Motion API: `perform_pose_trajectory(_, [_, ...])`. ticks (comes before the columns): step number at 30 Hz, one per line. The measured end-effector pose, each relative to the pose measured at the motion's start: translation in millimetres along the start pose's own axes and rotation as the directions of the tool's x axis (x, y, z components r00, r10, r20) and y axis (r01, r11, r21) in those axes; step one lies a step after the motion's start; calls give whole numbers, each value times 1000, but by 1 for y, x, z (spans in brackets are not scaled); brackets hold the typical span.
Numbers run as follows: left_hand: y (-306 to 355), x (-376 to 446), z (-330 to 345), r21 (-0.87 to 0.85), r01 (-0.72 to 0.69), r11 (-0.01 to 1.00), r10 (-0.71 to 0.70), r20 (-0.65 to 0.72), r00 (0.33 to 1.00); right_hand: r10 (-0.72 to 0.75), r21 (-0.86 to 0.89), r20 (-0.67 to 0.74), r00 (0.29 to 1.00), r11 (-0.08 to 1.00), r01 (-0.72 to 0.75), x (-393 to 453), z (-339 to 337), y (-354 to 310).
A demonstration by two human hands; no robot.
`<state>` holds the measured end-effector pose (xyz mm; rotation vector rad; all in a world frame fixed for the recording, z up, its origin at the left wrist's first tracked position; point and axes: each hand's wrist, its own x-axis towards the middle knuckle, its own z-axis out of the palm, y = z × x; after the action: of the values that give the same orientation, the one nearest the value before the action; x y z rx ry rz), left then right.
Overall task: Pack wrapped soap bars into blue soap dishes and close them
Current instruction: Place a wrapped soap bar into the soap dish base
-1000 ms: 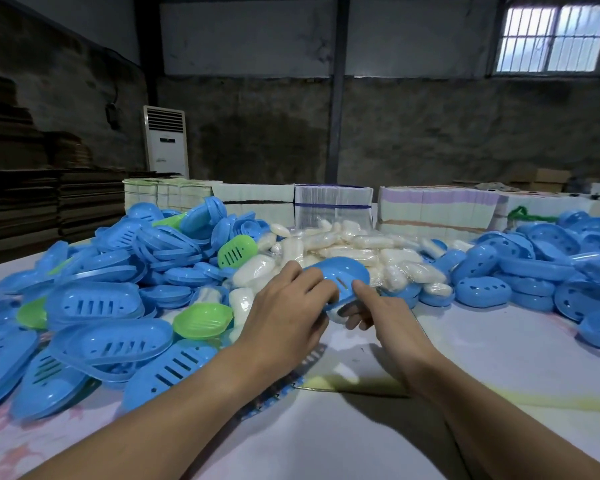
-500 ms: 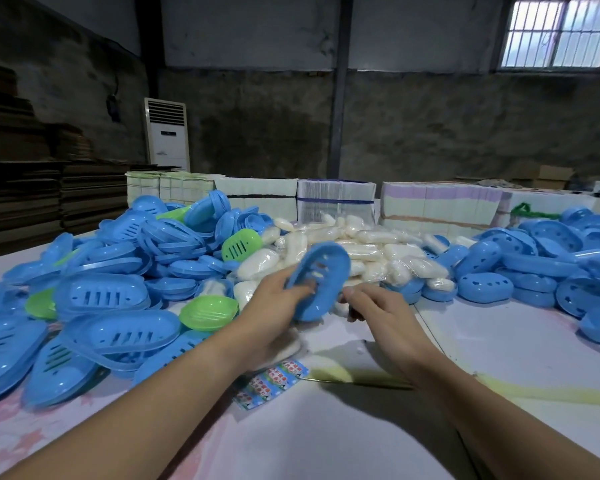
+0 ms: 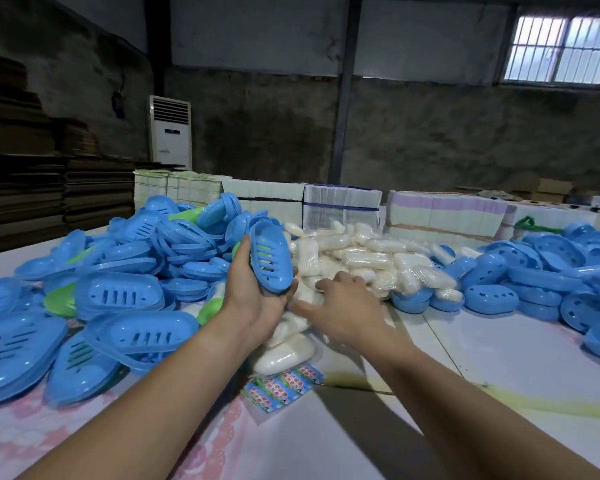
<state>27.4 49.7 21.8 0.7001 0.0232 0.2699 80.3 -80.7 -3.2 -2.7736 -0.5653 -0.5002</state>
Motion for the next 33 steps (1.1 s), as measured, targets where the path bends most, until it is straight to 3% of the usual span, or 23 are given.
perform_pose_trajectory(3, [0,2,-2,-11,-29,1000,29,-39,999,-7,-141,-40,999,990,2,13,8,-16])
perform_pose_trajectory(7, [2,5,-8,-10,-38,999,37,-103,994,32,-59,-95,995,998,-38,16,0,-8])
perform_pose_trajectory(10, [-4,3,-7,9,-22,1000,23,-121,992,90,146,-150,985,987,-68,10,-24,11])
perform_pose_trajectory(13, [-13,0,-2,18,-29,999,30,-87,996,128,510,-146,981,859,-36,-8,-47,32])
perform_pose_trajectory(15, [-17,-4,2,79,-57,995,58,-8,998,124,597,-180,976,802,8,-25,-51,40])
perform_pose_trajectory(21, [-37,-24,16,315,-73,946,1,222,975,-16,521,-165,986,848,101,-43,-46,38])
perform_pose_trajectory(27, [-51,-31,28,189,24,982,-67,222,973,85,520,-314,946,849,96,-42,-42,37])
perform_pose_trajectory(33, [-72,-32,60,79,147,986,-159,188,969,168,587,-299,939,808,43,-39,-47,40])
